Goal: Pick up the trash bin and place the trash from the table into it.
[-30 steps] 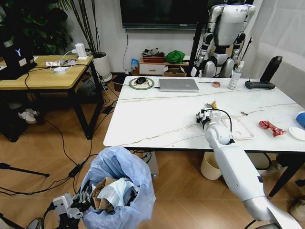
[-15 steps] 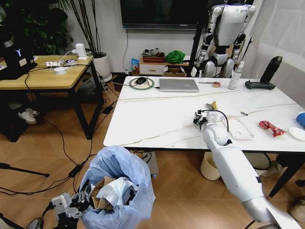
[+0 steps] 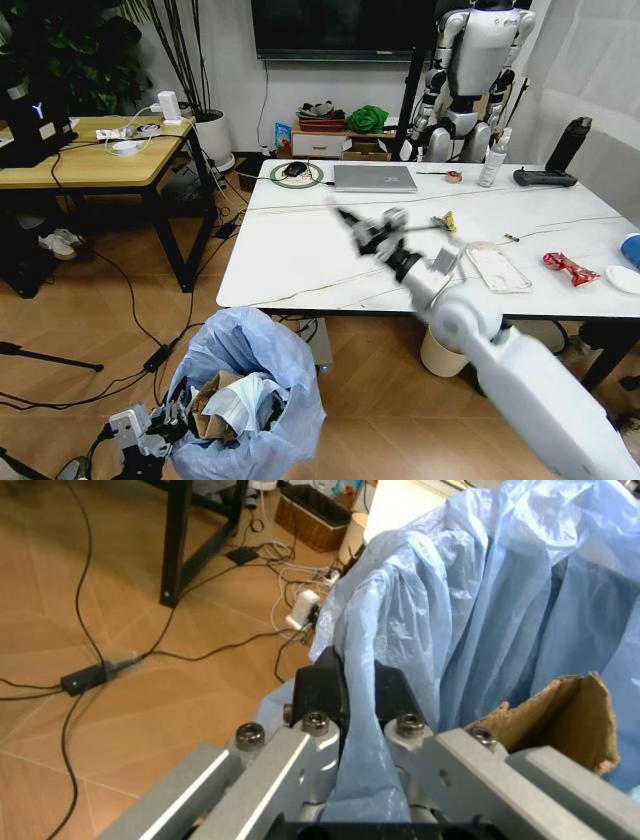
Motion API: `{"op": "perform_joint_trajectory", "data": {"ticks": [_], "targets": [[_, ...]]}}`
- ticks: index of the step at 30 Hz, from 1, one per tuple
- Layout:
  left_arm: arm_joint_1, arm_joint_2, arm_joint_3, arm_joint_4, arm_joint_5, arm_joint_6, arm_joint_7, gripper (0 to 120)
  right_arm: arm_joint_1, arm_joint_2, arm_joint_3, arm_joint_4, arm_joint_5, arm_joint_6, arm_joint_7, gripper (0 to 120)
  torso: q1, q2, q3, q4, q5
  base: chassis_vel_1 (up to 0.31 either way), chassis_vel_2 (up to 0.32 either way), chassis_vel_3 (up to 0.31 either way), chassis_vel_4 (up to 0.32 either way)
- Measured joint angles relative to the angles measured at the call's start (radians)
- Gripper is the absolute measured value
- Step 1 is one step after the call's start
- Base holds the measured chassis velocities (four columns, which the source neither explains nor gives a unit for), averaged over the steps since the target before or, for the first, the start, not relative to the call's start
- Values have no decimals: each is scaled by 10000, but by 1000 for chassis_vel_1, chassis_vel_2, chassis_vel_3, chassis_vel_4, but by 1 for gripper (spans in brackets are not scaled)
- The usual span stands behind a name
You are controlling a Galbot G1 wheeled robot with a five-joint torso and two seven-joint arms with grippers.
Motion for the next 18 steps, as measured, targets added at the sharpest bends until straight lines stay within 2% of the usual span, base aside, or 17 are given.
{"op": "perform_joint_trajectory", "data": {"ticks": [3, 6, 14, 18], "targets": [[-1, -36, -6, -45, 1, 45, -14, 0, -158, -245, -1391, 485, -477, -7, -315, 0, 0, 0, 0, -1, -2, 0, 0, 0, 0], [9, -55, -10, -97, 9, 60, -21, 0, -463, -352, -2178, 536, -1214, -9, -485, 0, 1, 0, 1, -2, -2, 0, 0, 0, 0], [44, -140, 167, -190, 2, 91, -37, 0, -977, -108, -2128, 2, -2157, -5, -239, 1, 1, 0, 1, -1, -1, 0, 0, 0, 0], [54, -156, 399, -190, 12, 118, -50, 0, -1260, -160, -1679, -44, -2369, 3, -54, 18, 2, 0, 2, -2, 1, 0, 0, 0, 0]]}}
